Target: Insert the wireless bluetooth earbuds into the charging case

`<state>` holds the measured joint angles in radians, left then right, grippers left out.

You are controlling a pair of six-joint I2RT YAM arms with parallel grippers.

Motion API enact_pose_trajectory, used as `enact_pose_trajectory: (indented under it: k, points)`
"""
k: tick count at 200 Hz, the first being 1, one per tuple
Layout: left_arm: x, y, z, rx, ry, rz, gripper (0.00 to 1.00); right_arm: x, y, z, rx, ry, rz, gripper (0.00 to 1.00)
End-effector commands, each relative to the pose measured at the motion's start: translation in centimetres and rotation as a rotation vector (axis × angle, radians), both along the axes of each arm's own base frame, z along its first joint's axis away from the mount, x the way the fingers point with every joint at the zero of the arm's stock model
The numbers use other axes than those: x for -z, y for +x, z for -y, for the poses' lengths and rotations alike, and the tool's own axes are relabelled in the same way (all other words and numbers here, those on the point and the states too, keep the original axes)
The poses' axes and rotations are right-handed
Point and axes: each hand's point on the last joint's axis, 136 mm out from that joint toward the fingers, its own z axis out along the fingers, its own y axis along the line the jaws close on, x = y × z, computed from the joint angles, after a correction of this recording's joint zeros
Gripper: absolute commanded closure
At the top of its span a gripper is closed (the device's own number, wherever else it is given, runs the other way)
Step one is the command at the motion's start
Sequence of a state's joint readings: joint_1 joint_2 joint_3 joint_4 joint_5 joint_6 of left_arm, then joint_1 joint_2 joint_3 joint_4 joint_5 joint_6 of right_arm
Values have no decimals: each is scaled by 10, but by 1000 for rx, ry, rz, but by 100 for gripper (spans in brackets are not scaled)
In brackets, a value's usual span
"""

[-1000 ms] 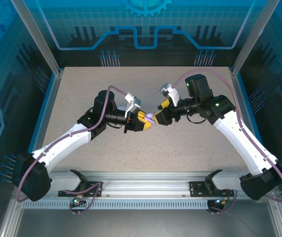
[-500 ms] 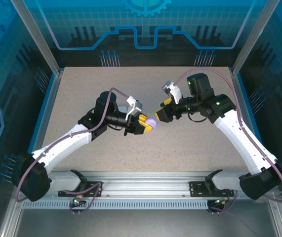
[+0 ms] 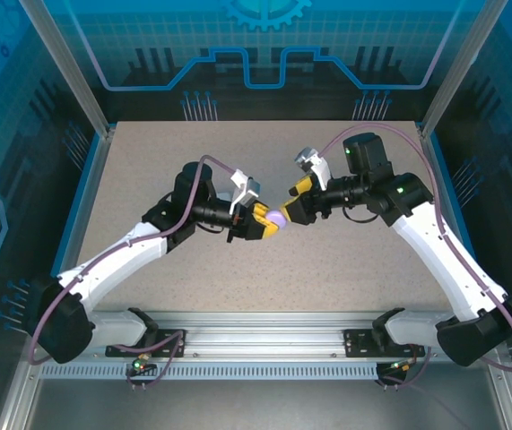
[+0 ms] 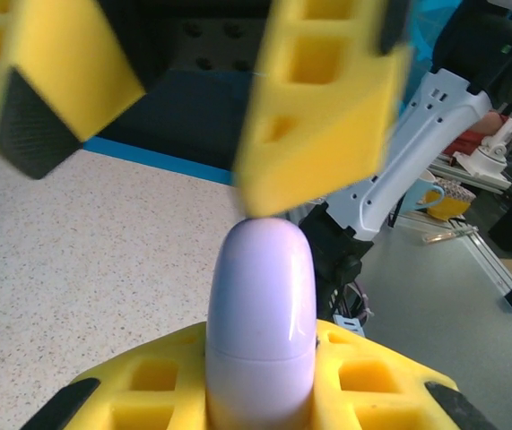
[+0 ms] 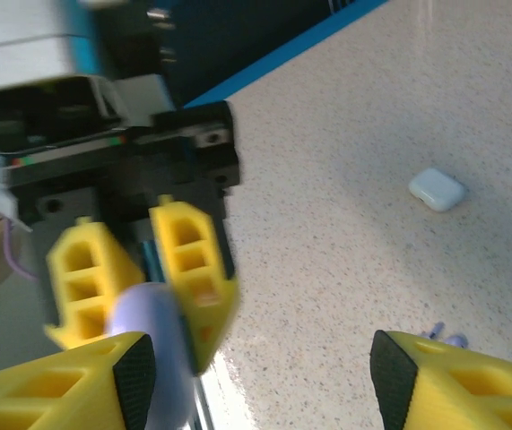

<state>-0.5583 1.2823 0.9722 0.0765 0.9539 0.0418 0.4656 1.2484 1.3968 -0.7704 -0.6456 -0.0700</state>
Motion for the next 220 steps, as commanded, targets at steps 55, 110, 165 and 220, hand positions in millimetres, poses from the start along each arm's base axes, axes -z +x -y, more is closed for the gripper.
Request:
enact_pose_trajectory:
  k: [55, 110, 165, 220]
  points:
    - [-20, 9, 1, -23, -31, 13, 87, 4, -19, -10, -95, -1, -16, 31]
    - [-33, -6, -2, 30, -70, 50, 87, 12, -11, -7, -55, -36, -15, 32]
    - [-42, -25, -9, 83, -111, 119, 87, 21, 15, 4, 69, -81, -24, 33]
    - [-40, -42, -9, 139, -99, 150, 87, 18, 27, 9, 118, -64, -35, 33]
